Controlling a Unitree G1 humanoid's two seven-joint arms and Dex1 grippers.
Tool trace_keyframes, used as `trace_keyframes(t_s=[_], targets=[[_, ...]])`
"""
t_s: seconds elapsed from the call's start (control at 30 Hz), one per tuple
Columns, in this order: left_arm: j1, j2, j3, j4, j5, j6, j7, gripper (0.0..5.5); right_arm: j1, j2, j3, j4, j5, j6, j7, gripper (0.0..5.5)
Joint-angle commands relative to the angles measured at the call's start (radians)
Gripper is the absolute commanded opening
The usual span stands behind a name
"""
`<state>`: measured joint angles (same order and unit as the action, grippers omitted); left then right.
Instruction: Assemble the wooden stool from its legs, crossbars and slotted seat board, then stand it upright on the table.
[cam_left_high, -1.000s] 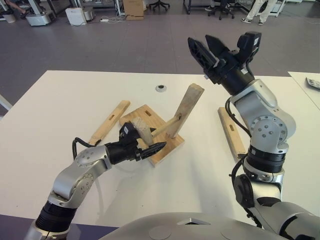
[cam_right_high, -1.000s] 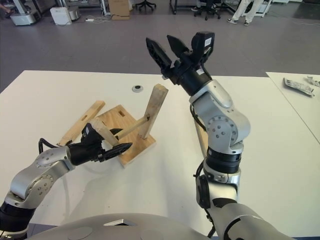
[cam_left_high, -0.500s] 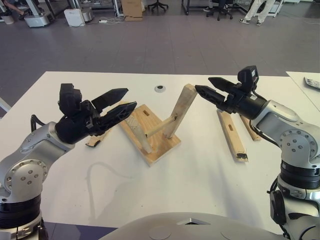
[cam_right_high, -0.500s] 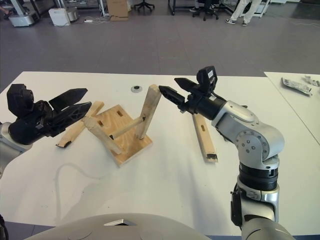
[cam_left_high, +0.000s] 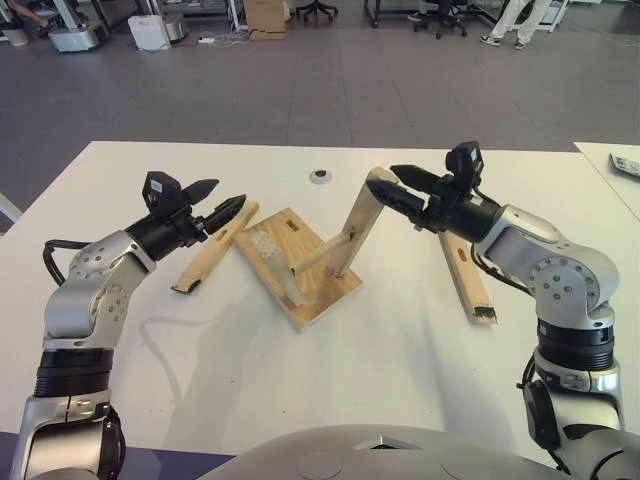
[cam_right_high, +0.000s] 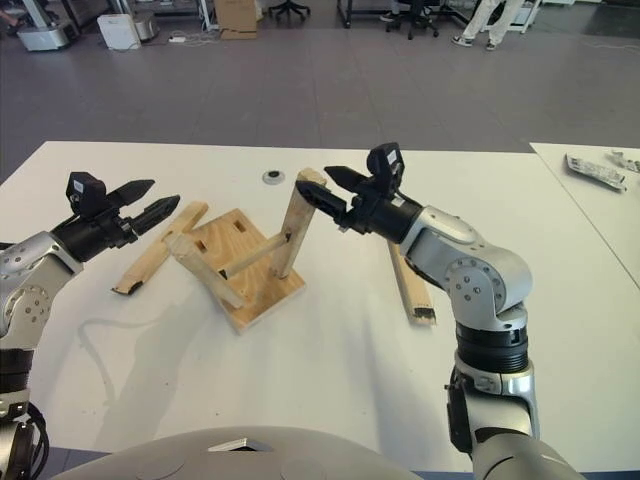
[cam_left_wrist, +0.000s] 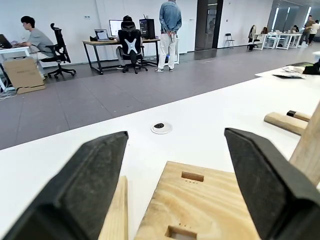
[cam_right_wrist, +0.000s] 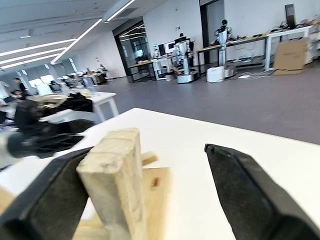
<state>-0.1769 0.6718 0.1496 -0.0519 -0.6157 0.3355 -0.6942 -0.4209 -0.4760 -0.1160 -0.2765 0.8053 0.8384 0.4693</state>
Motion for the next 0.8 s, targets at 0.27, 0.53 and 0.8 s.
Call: trace_keyframes(t_s=[0.27,0.53,0.8], targets=[[-0.276,-0.052,-0.36,0.707,0.561,-0.43,-0.131,3.54,-0.126,-0.074,-0.229,0.111,0.122,-0.061,0.082,3.89],[-0.211,-0.088,-0.471,0.838,0.737,-0.65,-0.109,3.54,0.332,-0.32,0.115,0.04,-0.306,-0.263,0.403,3.89],[-0.028,-0.035,-0.466,0.475,0.621,-0.567,-0.249,3.54,0.329,-0.141,0.332,0.204,-0.515,-0.406,0.354,3.89]])
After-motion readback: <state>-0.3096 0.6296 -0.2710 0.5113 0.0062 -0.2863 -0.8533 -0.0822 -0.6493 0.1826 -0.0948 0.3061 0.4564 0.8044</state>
